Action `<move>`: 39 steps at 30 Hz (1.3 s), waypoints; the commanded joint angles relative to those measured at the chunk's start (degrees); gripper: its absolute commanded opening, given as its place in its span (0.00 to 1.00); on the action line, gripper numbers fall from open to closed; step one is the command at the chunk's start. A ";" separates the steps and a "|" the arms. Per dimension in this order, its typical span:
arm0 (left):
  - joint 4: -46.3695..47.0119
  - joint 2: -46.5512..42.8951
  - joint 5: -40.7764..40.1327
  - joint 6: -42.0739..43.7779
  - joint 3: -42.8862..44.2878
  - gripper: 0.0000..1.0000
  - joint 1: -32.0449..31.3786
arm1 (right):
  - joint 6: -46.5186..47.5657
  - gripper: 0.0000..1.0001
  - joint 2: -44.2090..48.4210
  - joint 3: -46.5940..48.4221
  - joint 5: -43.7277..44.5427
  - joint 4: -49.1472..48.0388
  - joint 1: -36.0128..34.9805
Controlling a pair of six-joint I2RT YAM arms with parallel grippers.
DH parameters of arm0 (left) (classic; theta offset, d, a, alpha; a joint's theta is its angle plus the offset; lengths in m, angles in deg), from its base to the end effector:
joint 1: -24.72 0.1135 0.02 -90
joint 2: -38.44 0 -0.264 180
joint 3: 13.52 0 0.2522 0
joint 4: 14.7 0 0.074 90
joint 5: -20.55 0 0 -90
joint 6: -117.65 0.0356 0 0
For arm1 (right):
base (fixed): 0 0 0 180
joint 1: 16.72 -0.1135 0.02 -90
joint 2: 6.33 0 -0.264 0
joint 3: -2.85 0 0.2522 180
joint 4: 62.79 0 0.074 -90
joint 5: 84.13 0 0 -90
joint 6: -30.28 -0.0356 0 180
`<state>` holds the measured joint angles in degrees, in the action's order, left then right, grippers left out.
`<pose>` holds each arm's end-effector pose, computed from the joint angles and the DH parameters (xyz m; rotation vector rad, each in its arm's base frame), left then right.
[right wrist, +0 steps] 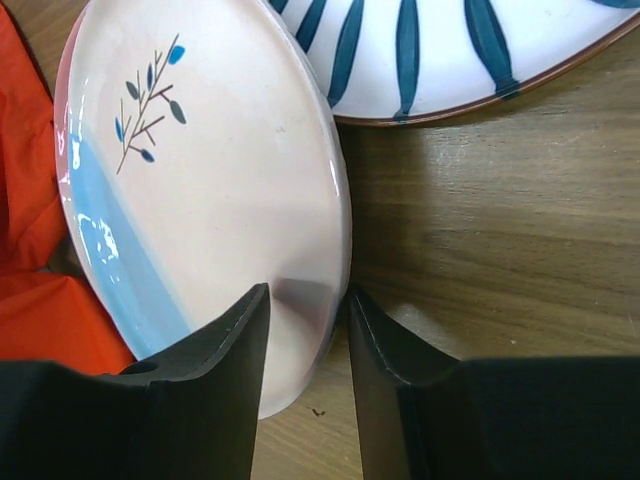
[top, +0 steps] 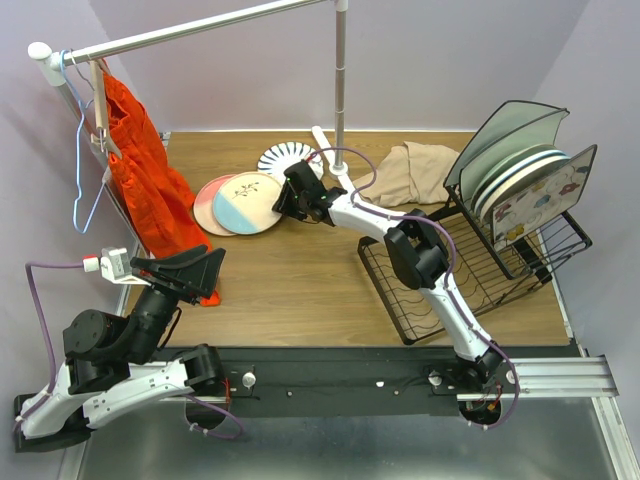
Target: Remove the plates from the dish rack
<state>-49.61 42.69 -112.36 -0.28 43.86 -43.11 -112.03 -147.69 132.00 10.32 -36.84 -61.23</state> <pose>0.0236 0.0063 0.3661 -0.2086 1.3867 -0.9383 0.4004 0.3898 0.1574 0.2056 2.3582 0.7993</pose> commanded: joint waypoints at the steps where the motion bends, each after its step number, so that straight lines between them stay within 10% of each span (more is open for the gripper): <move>1: -0.47 0.58 -1.56 -0.20 0.24 0.71 0.16 | 1.08 0.37 2.06 1.41 1.97 0.74 0.13; 18: -0.39 0.93 -1.29 -0.11 0.24 0.71 0.16 | -2.44 0.20 -3.13 8.44 -3.83 -0.41 -0.05; 39: -0.30 0.76 -1.29 -0.03 0.24 0.71 0.16 | -5.25 0.22 -7.97 13.28 -6.47 -2.34 -0.66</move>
<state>-49.61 42.86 -112.36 -0.28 43.86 -43.11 -117.08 -153.94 142.71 4.96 -36.53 -61.01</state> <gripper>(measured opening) 0.712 0.233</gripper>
